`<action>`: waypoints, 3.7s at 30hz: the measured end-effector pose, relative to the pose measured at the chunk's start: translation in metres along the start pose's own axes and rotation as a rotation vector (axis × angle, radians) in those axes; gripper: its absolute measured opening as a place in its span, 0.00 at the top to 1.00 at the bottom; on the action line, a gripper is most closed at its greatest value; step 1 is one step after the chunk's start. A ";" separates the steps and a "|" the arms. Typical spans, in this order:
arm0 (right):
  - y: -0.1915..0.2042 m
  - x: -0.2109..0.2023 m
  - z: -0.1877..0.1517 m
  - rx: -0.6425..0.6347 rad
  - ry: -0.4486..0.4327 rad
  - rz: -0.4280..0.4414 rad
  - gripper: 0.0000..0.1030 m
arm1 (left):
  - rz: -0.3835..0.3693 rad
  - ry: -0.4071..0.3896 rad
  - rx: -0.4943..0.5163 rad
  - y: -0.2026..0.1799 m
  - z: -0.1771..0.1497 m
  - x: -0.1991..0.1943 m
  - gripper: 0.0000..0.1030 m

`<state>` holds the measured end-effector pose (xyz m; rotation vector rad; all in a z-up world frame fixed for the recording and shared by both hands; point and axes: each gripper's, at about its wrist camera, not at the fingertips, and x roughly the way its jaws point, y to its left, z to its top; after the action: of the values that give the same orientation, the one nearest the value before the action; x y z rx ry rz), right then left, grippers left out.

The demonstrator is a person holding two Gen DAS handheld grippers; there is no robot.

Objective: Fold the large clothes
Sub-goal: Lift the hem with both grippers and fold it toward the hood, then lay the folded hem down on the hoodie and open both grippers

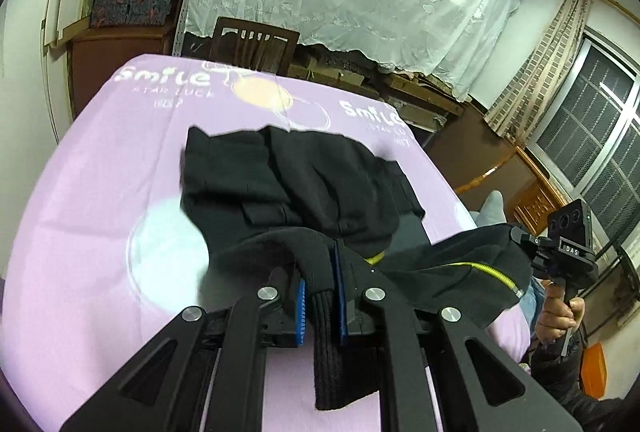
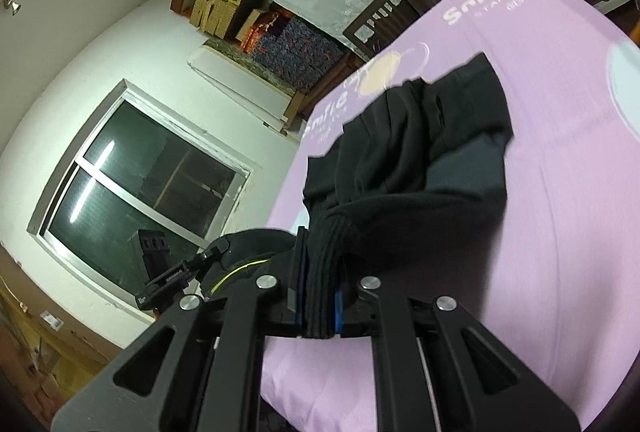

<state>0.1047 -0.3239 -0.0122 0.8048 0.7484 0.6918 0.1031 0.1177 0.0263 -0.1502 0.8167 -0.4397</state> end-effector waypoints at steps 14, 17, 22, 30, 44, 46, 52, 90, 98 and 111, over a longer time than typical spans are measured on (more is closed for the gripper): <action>-0.027 0.072 0.114 0.051 -0.011 -0.077 0.91 | 0.049 0.025 -0.043 0.029 0.090 0.072 0.88; -0.046 0.095 0.134 0.085 0.003 -0.098 0.90 | 0.052 0.049 -0.090 0.047 0.102 0.100 0.88; -0.088 0.142 0.159 0.158 0.033 -0.132 0.90 | 0.063 0.104 -0.160 0.081 0.113 0.149 0.88; -0.145 0.190 0.157 0.267 0.049 -0.153 0.90 | 0.047 0.198 -0.244 0.124 0.100 0.213 0.87; -0.088 0.140 0.171 0.091 -0.067 -0.046 0.33 | -0.008 -0.073 -0.164 0.107 0.118 0.124 0.05; -0.084 0.135 0.171 0.040 -0.087 -0.125 0.32 | 0.003 -0.080 -0.191 0.114 0.118 0.121 0.05; -0.103 0.160 0.165 -0.009 -0.039 -0.304 0.32 | 0.079 0.027 -0.218 0.126 0.117 0.168 0.06; -0.117 0.195 0.164 -0.084 -0.092 -0.539 0.65 | 0.482 -0.011 0.027 0.075 0.120 0.225 0.52; -0.042 0.204 0.147 -0.296 -0.116 -0.481 0.65 | 0.409 -0.093 0.187 0.001 0.110 0.212 0.43; -0.031 0.247 0.115 -0.342 0.027 -0.480 0.65 | 0.472 0.003 0.297 -0.011 0.076 0.256 0.41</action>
<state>0.3402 -0.1913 -0.0601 0.2852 0.7842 0.3799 0.3090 -0.0070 -0.0907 0.3146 0.7517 -0.1107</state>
